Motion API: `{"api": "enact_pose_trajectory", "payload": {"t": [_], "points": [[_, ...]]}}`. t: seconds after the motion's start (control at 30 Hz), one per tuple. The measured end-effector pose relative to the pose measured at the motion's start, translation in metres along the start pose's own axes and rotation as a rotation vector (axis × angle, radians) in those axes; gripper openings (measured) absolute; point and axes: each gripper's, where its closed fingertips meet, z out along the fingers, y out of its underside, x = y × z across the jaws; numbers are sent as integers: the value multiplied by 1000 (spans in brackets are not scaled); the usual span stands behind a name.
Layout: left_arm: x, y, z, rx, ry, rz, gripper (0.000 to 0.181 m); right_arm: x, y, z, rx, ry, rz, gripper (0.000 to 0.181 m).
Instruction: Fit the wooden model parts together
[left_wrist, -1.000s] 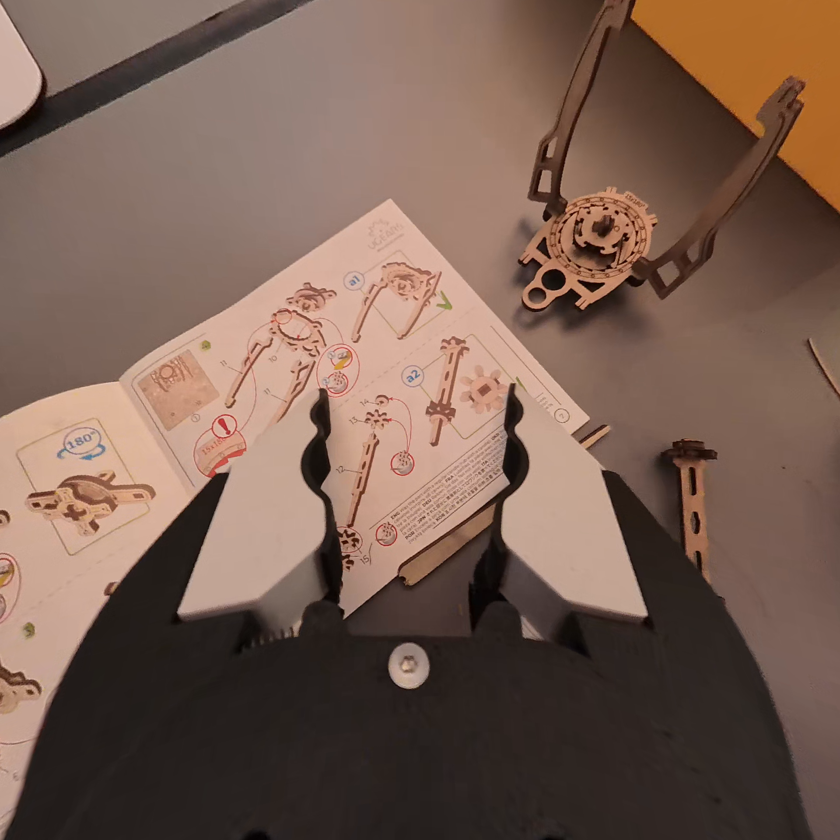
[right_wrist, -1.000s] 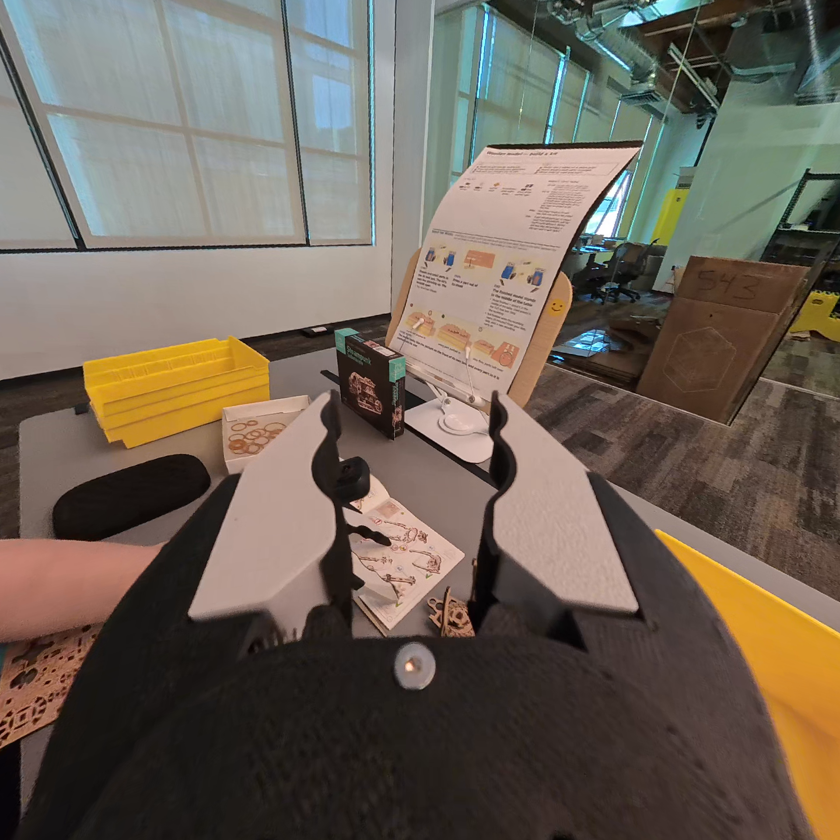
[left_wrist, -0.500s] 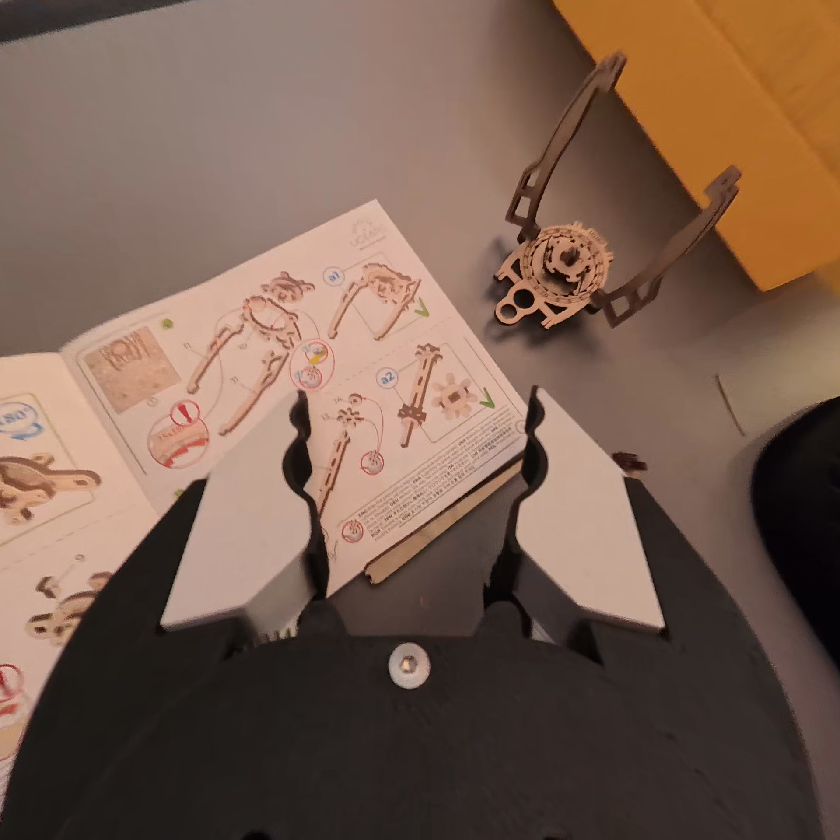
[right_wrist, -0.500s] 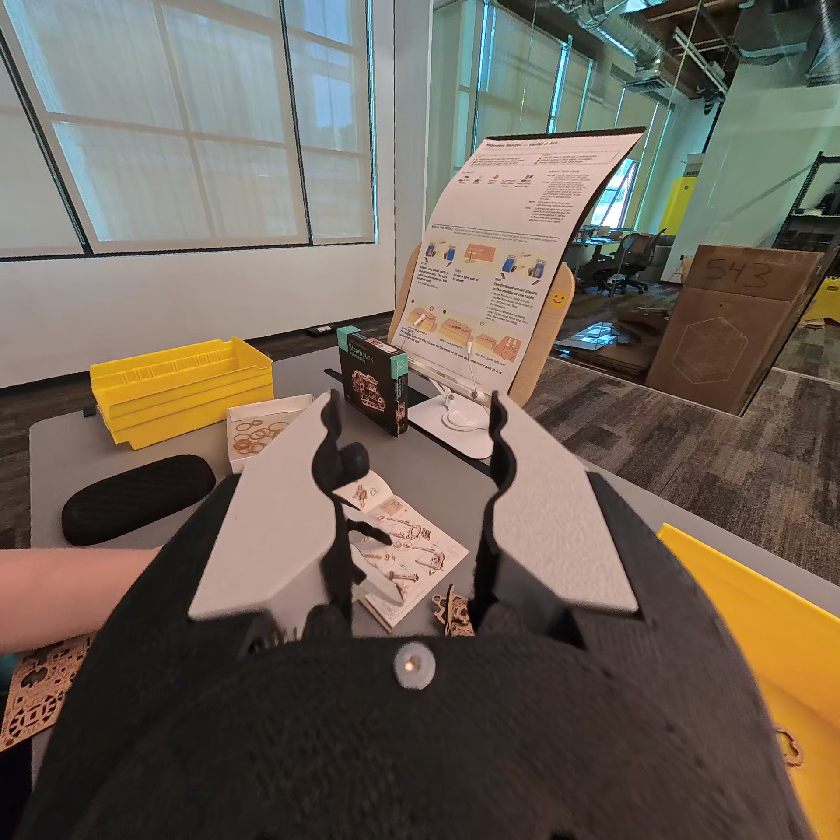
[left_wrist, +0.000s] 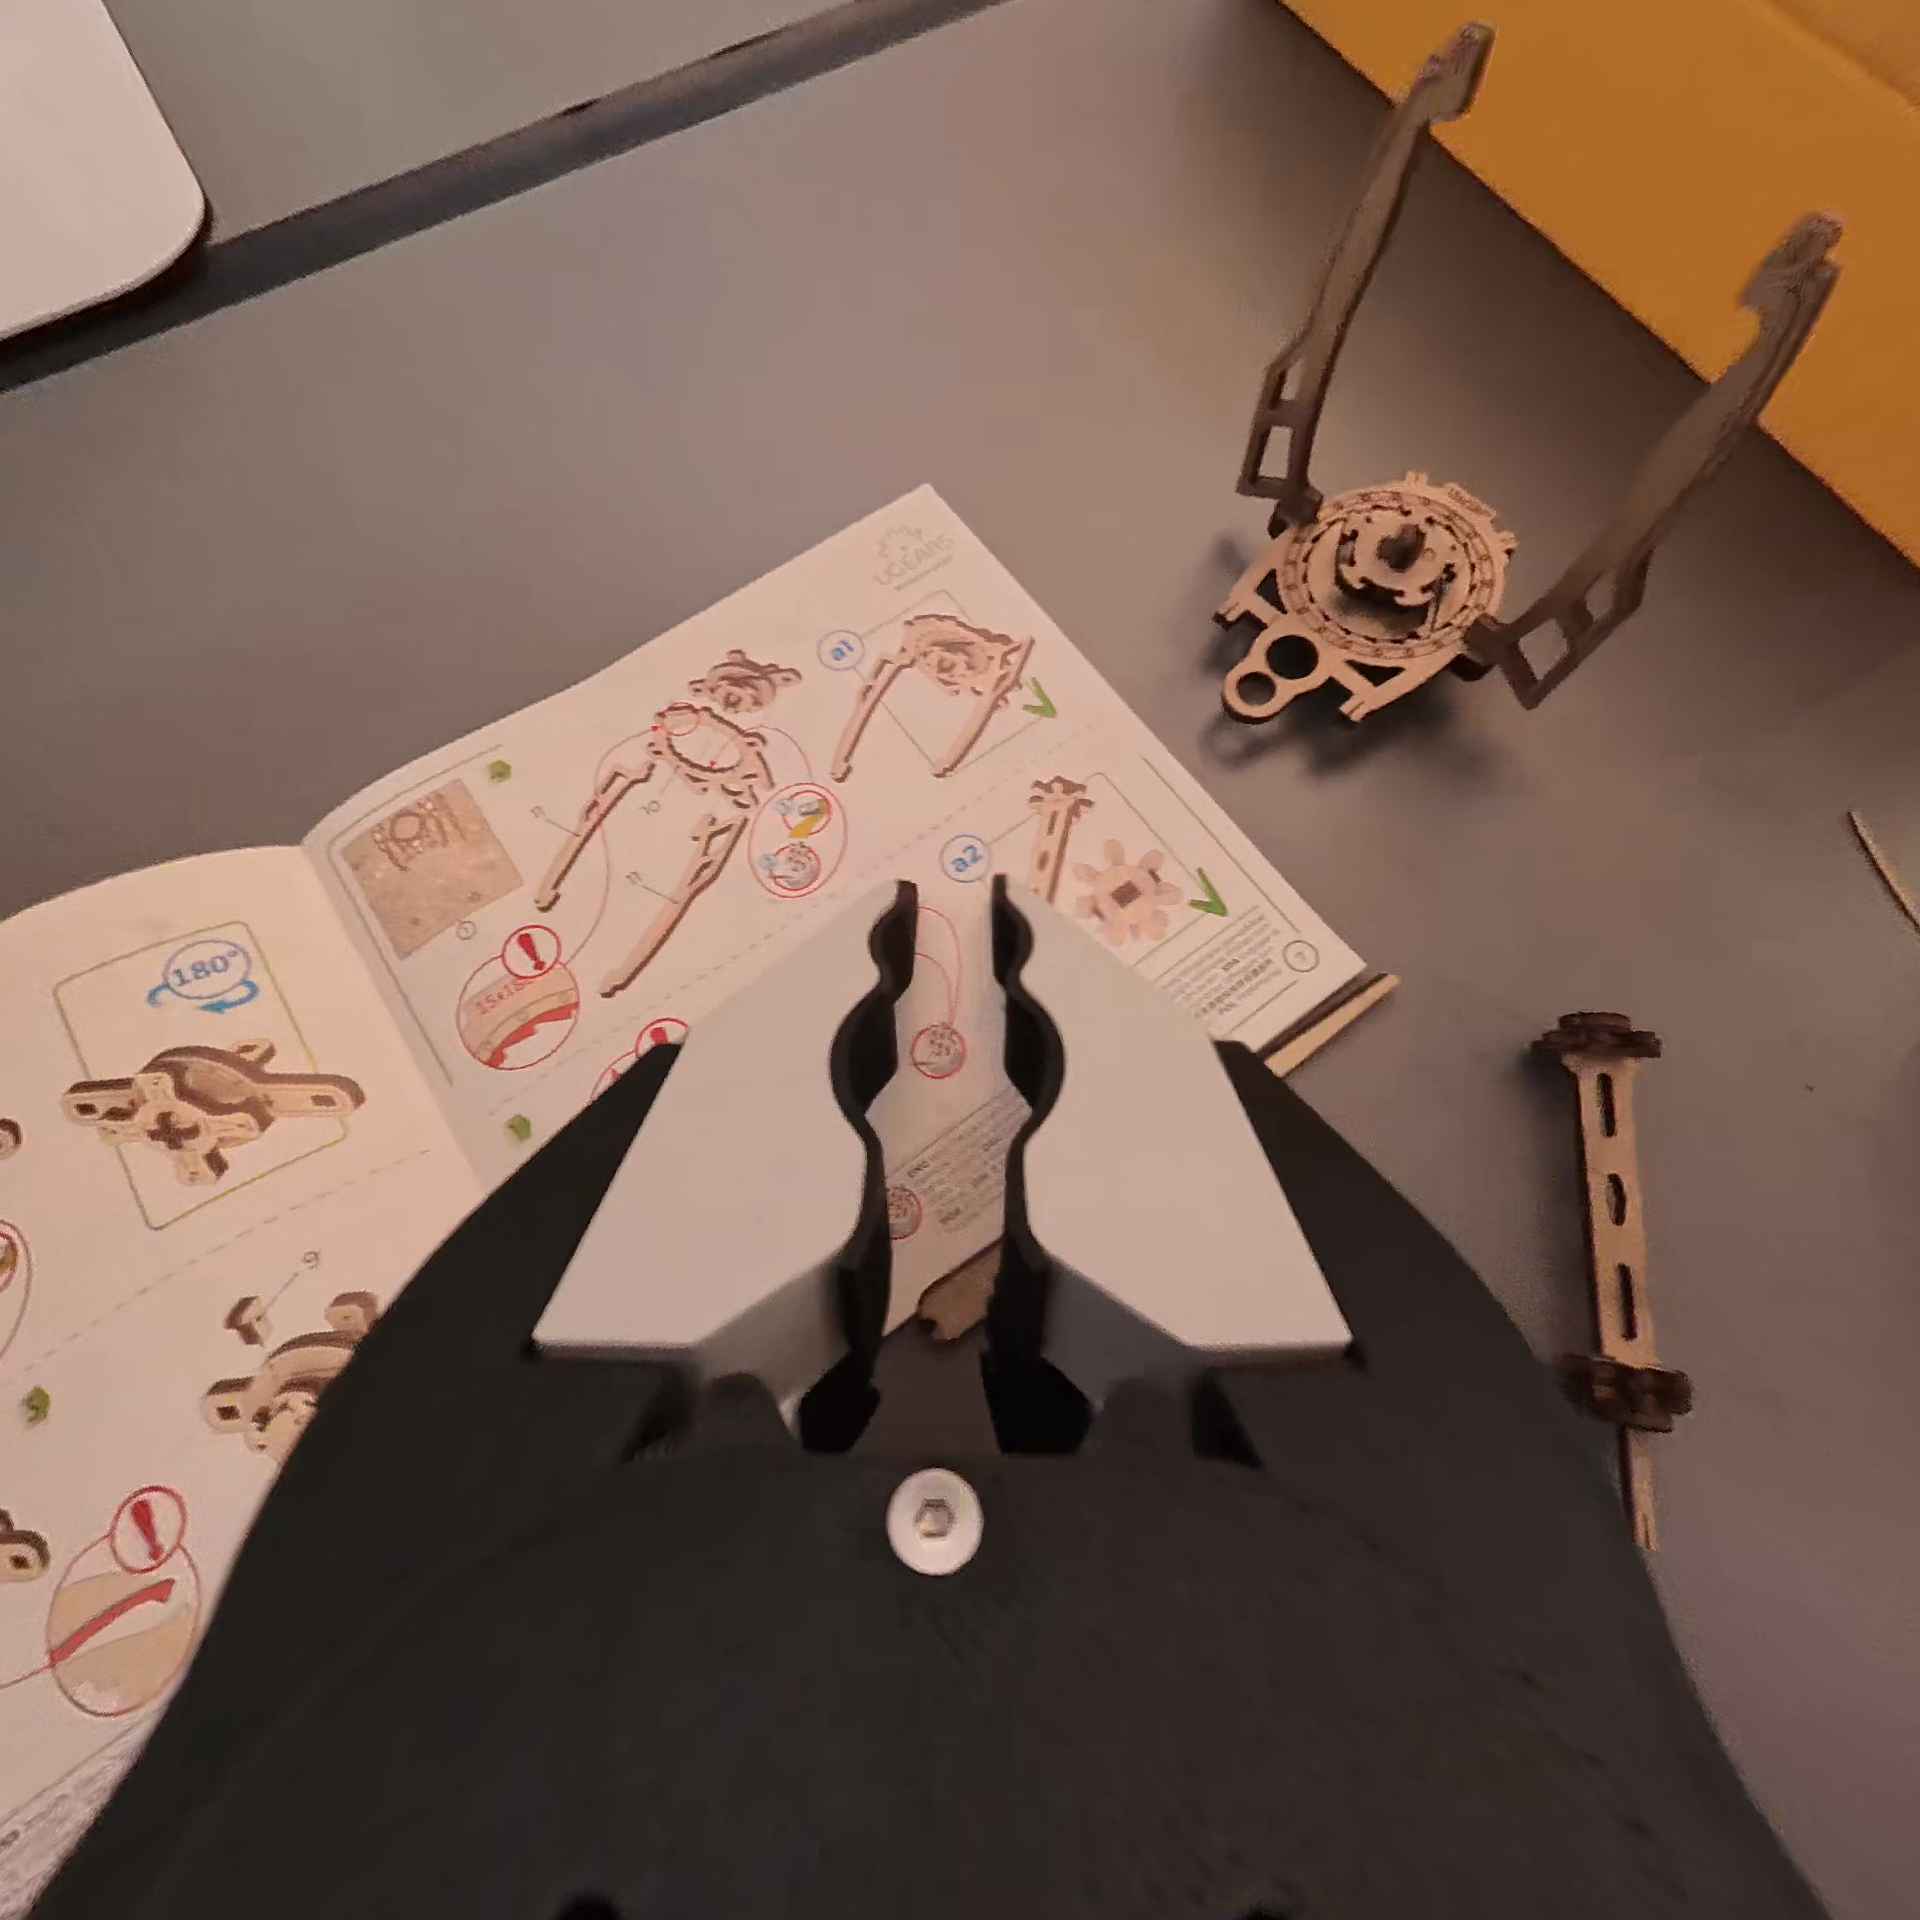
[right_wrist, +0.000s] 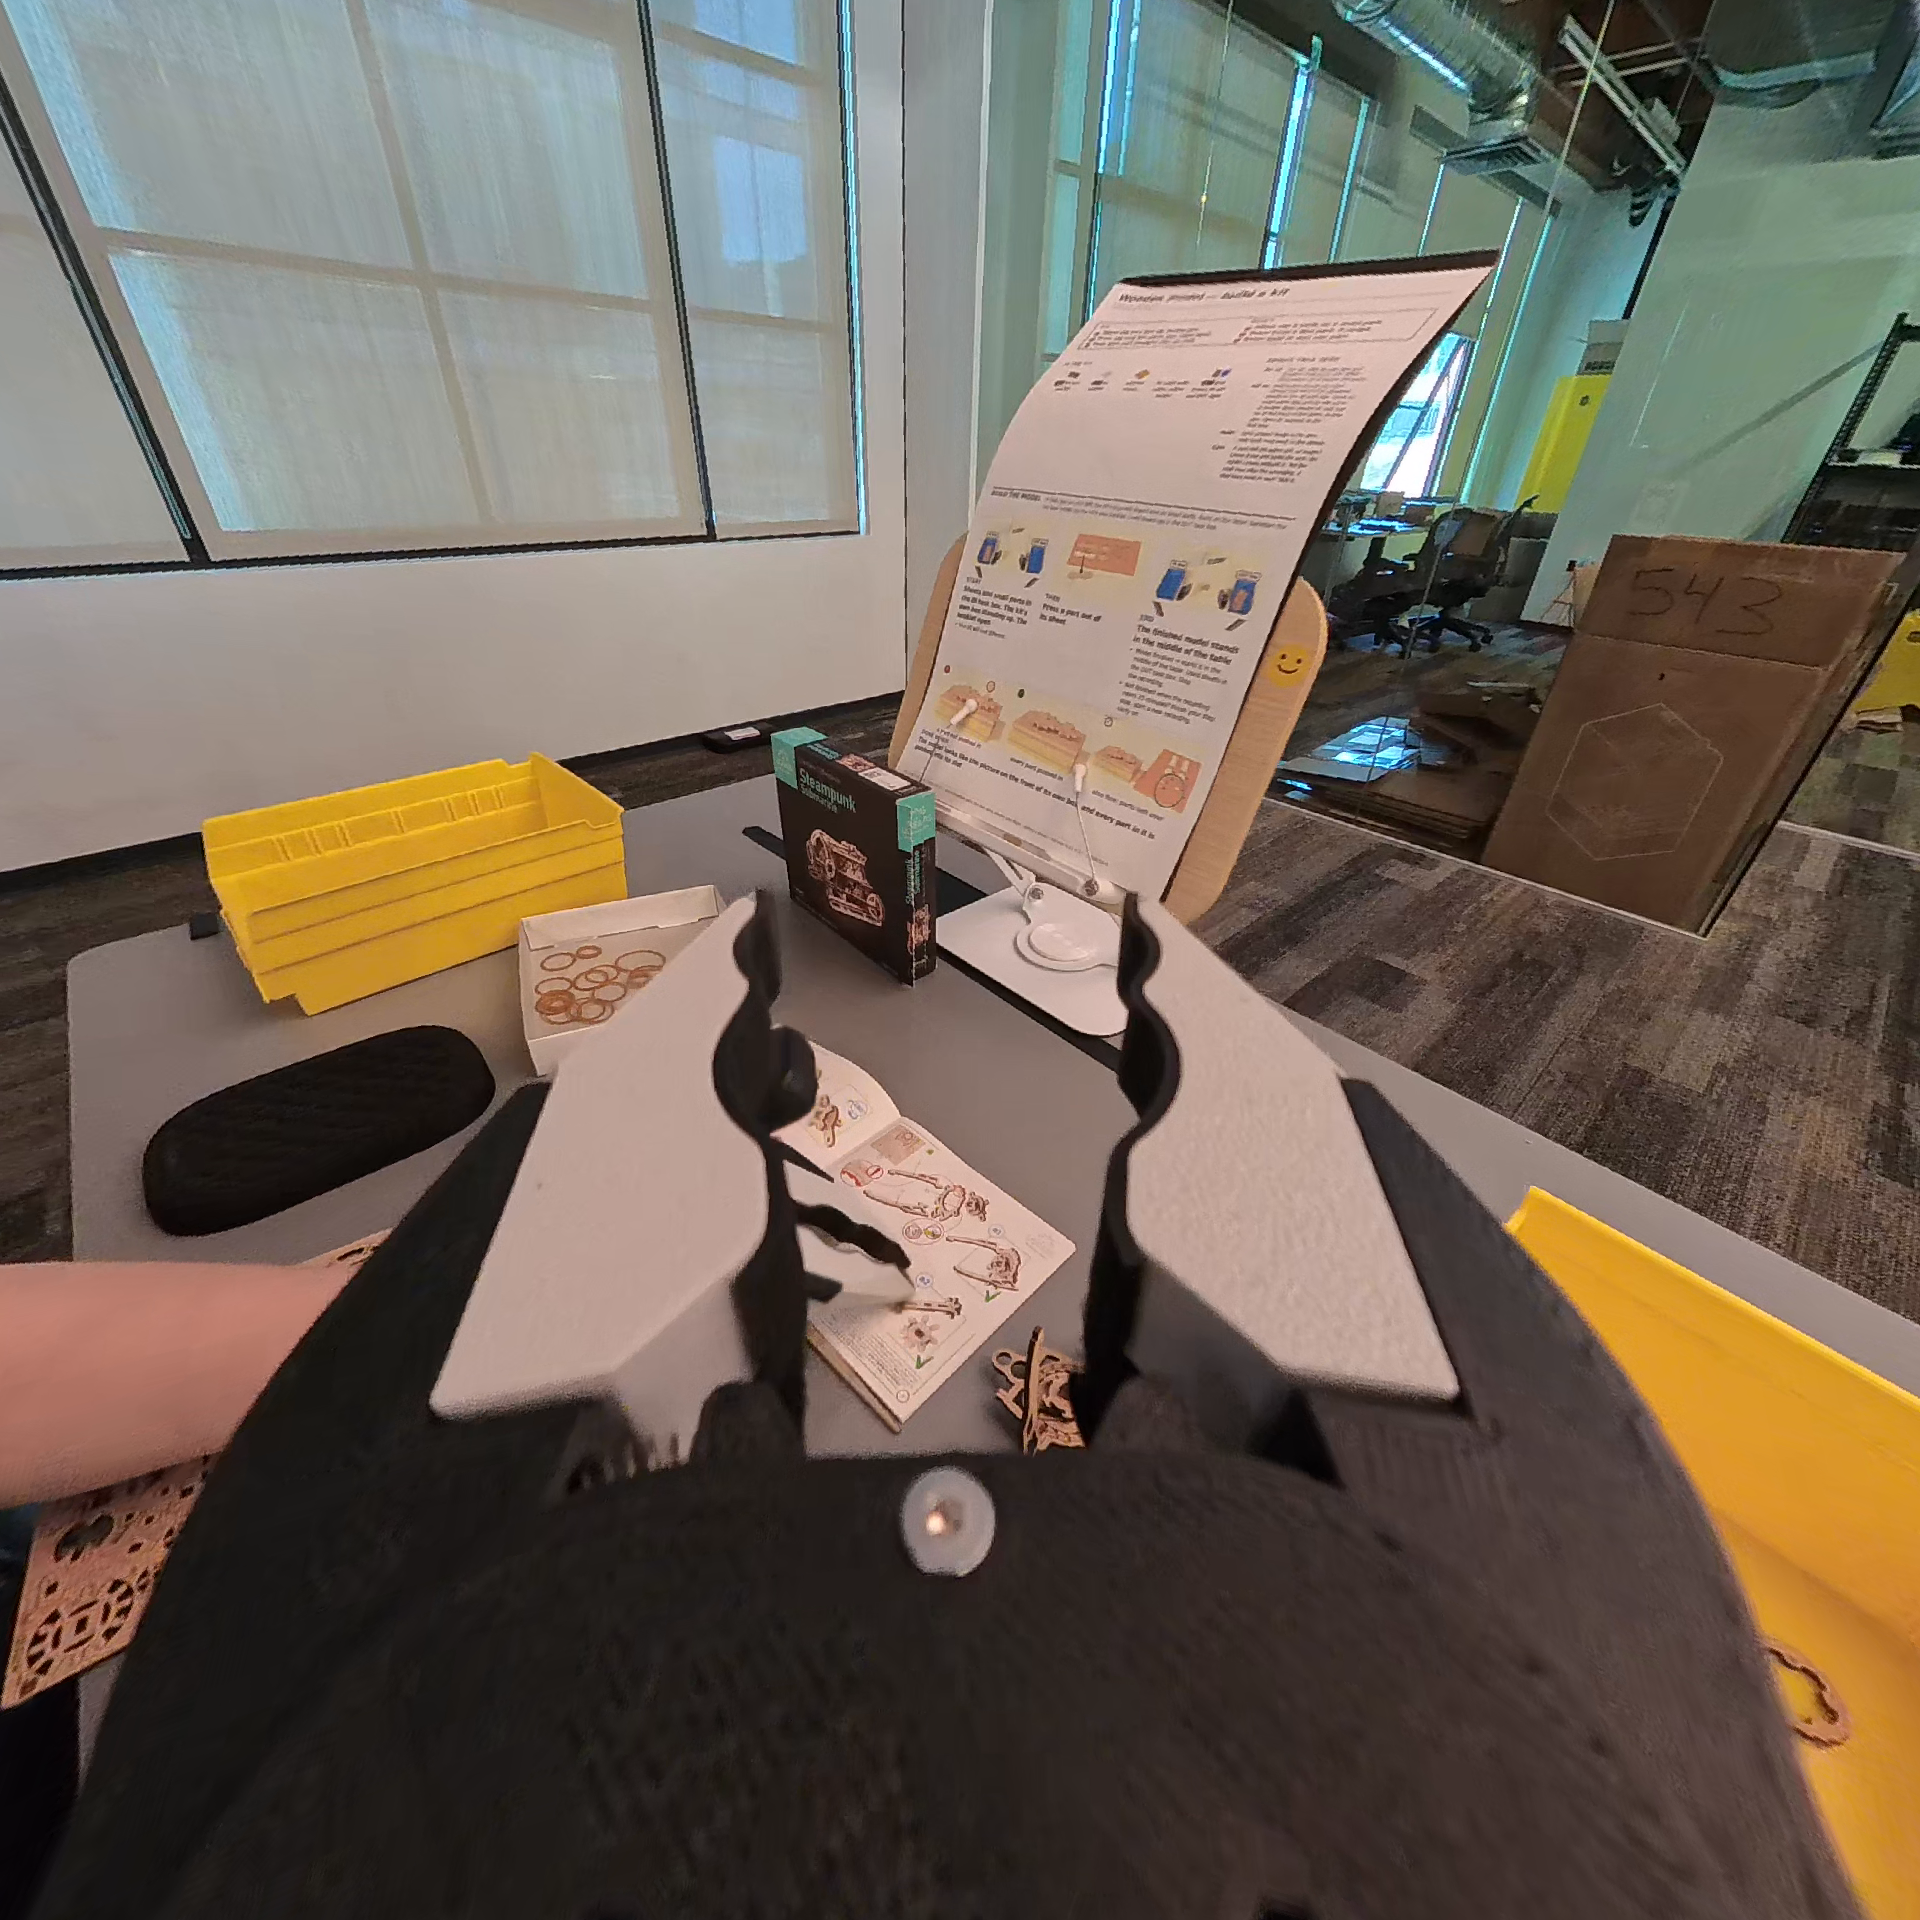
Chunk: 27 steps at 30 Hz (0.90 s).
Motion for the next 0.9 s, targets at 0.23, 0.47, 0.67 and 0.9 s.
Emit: {"api": "enact_pose_trajectory", "payload": {"t": [0.23,0.47,0.67,0.9], "points": [[33,-46,-34,75,453,34,46,6,9,9,-37,14,8,63],[51,-28,-24,-56,565,445,61,17,19,13,-75,54,16,63],[50,-10,-11,-68,540,543,58,19,23,16,-93,68,10,63],[47,-2,-3,-73,500,582,54,18,27,20,-113,67,4,63]]}}
